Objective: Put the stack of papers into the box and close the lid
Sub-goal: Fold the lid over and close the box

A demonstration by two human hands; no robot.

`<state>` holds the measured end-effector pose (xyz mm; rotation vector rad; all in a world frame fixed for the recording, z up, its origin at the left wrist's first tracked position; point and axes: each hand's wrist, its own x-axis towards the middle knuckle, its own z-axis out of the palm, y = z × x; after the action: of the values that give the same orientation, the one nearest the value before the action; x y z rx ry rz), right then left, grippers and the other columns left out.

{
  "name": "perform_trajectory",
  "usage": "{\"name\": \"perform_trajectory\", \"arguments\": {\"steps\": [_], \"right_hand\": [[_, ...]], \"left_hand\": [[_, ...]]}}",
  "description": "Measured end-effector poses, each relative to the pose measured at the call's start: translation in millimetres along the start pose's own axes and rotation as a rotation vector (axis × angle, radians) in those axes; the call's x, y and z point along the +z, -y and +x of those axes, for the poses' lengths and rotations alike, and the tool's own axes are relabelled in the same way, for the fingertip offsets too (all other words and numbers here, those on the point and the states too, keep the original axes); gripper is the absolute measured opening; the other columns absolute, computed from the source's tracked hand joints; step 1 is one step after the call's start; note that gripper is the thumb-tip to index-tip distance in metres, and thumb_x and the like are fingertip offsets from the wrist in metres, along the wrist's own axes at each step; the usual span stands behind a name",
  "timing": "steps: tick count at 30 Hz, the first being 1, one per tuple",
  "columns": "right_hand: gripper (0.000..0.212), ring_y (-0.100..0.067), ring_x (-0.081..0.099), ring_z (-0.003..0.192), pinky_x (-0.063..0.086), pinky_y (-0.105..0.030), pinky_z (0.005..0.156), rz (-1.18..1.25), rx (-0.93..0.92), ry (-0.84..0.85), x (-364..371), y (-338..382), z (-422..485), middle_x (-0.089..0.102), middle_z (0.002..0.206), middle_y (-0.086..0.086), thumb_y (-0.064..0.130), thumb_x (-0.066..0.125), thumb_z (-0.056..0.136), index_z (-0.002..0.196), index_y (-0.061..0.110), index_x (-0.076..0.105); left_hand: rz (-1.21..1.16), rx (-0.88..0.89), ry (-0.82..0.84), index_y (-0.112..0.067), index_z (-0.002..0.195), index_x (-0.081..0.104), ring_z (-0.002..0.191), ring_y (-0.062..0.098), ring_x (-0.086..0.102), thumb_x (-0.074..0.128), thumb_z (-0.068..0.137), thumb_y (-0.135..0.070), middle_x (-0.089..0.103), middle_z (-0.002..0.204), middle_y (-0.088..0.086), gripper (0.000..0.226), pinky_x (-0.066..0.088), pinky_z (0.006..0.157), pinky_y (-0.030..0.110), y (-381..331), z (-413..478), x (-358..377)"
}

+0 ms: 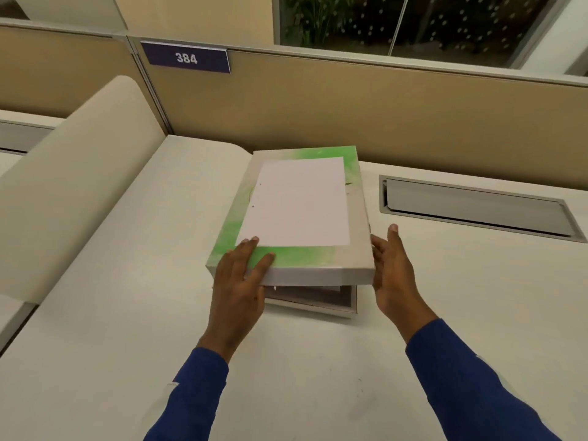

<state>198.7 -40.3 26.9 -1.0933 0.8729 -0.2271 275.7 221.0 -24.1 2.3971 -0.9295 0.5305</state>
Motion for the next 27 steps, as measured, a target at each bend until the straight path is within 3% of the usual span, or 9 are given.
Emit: {"name": "perform_trajectory", "arguments": {"steps": [2, 4, 7, 9, 11, 15, 20, 25, 27], "right_hand": [[0.046, -0.020, 0.070, 0.102, 0.058, -0.035, 0.077, -0.108, 0.008, 0.015, -4.0, -1.7, 0.4, 0.074, 0.114, 0.001, 0.060, 0.052, 0.096, 0.126, 0.027, 0.065], [0.047, -0.017, 0.067, 0.099, 0.057, -0.033, 0.073, -0.361, -0.069, 0.030, -6.0, -5.9, -1.3, 0.070, 0.114, 0.002, 0.051, 0.058, 0.096, 0.136, 0.027, 0.056], [0.051, -0.010, 0.065, 0.092, 0.049, -0.023, 0.061, -0.603, -0.183, 0.017, -3.4, -17.7, -8.6, 0.066, 0.105, 0.007, 0.050, 0.054, 0.099, 0.146, 0.031, 0.044], [0.049, -0.017, 0.066, 0.099, 0.054, -0.025, 0.069, -0.682, -0.279, 0.004, 1.7, -24.8, -17.1, 0.066, 0.113, 0.003, 0.045, 0.048, 0.103, 0.149, 0.031, 0.040], [0.047, -0.020, 0.064, 0.111, 0.056, -0.035, 0.091, -0.707, -0.368, 0.007, 7.0, -29.9, -24.7, 0.065, 0.128, -0.001, 0.038, 0.044, 0.106, 0.151, 0.029, 0.037], [0.054, -0.025, 0.054, 0.132, 0.045, -0.047, 0.111, -0.752, -0.441, 0.027, 11.4, -33.5, -33.5, 0.053, 0.149, -0.004, 0.036, 0.038, 0.107, 0.158, 0.023, 0.026], [0.059, -0.029, 0.053, 0.129, 0.046, -0.045, 0.109, -0.851, -0.371, -0.017, 4.2, -41.0, -30.6, 0.053, 0.147, -0.009, 0.038, 0.034, 0.108, 0.162, 0.024, 0.014], [0.059, -0.020, 0.052, 0.099, 0.045, -0.031, 0.084, -1.014, -0.345, -0.069, 0.6, -46.5, -25.1, 0.052, 0.130, -0.011, 0.044, 0.032, 0.107, 0.161, 0.025, 0.019], [0.063, -0.025, 0.055, 0.104, 0.049, -0.035, 0.085, -1.123, -0.304, -0.074, 1.2, -47.9, -24.6, 0.046, 0.132, -0.013, 0.046, 0.033, 0.106, 0.161, 0.022, 0.015]], "left_hand": [[-0.009, -0.006, 0.065, -0.024, 0.139, 0.061, 0.154, 0.036, 0.027, 0.082, 0.082, -0.034, 0.034, 0.163, 0.015, 0.062, 0.019, 0.125, 0.058, 5.1, -3.6, -5.5], [-0.066, -0.175, 0.106, -0.032, 0.146, 0.052, 0.159, 0.031, 0.014, 0.074, 0.075, -0.067, 0.023, 0.168, 0.012, 0.082, 0.010, 0.127, 0.051, 6.4, -5.6, -9.4], [-0.212, -0.704, 0.067, -0.023, 0.157, 0.035, 0.153, 0.033, 0.026, 0.058, 0.084, -0.076, 0.029, 0.163, 0.015, 0.093, 0.025, 0.123, 0.049, 8.5, -0.1, -10.0], [-0.365, -0.941, 0.054, -0.018, 0.152, 0.039, 0.133, 0.035, 0.050, 0.056, 0.088, -0.070, 0.050, 0.143, 0.016, 0.084, 0.047, 0.105, 0.043, 13.2, 7.4, -9.8], [-0.421, -0.962, 0.005, -0.019, 0.140, 0.050, 0.108, 0.028, 0.060, 0.061, 0.092, -0.058, 0.059, 0.121, 0.009, 0.063, 0.048, 0.082, 0.030, 16.2, 11.8, -10.5], [-0.396, -0.931, -0.045, -0.021, 0.148, 0.046, 0.102, 0.018, 0.055, 0.062, 0.095, -0.052, 0.054, 0.119, -0.001, 0.064, 0.045, 0.087, 0.031, 20.1, 17.1, -16.6], [-0.321, -0.858, -0.032, -0.025, 0.155, 0.040, 0.096, 0.017, 0.052, 0.061, 0.095, -0.053, 0.049, 0.112, -0.002, 0.070, 0.042, 0.085, 0.031, 14.2, 26.3, -19.1], [-0.302, -0.863, -0.022, -0.025, 0.158, 0.038, 0.095, 0.019, 0.053, 0.062, 0.095, -0.050, 0.049, 0.107, 0.003, 0.072, 0.043, 0.085, 0.031, 9.9, 25.7, -17.9], [-0.306, -0.850, -0.019, -0.024, 0.158, 0.038, 0.098, 0.022, 0.054, 0.063, 0.095, -0.049, 0.050, 0.105, 0.003, 0.072, 0.045, 0.086, 0.033, 9.2, 20.4, -16.9]]}}
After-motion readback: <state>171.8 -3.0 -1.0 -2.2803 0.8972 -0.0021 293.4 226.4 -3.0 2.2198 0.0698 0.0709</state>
